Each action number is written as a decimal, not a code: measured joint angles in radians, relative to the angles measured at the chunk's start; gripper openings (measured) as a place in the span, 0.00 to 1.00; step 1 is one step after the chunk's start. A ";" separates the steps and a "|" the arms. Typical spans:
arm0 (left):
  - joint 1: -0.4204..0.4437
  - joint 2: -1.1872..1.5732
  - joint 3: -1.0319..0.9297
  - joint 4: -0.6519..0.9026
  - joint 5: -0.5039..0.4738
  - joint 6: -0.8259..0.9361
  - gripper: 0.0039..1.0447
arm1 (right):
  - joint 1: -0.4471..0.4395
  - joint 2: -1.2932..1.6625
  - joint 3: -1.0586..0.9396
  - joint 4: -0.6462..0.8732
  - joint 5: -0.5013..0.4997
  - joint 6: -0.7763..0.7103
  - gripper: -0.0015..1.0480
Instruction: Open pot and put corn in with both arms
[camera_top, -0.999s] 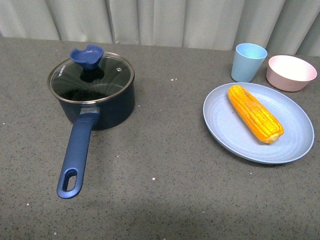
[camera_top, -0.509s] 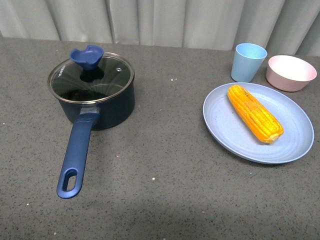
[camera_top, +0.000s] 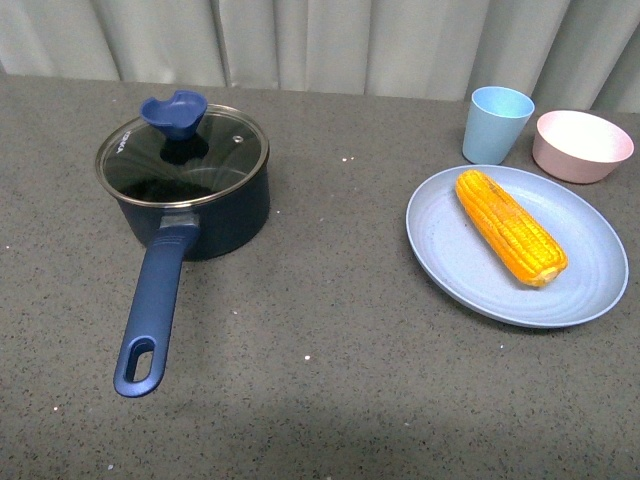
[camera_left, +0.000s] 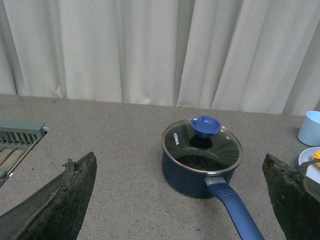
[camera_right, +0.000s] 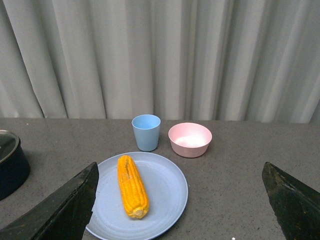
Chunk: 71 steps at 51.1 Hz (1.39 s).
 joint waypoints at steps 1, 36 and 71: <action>0.000 0.000 0.000 0.000 0.000 0.000 0.94 | 0.000 0.000 0.000 0.000 0.000 0.000 0.91; 0.000 0.000 0.000 0.000 0.000 0.000 0.94 | 0.000 0.000 0.000 0.000 0.000 0.000 0.91; -0.077 0.983 0.164 0.642 0.098 -0.139 0.94 | 0.000 0.000 0.000 0.000 0.000 0.000 0.91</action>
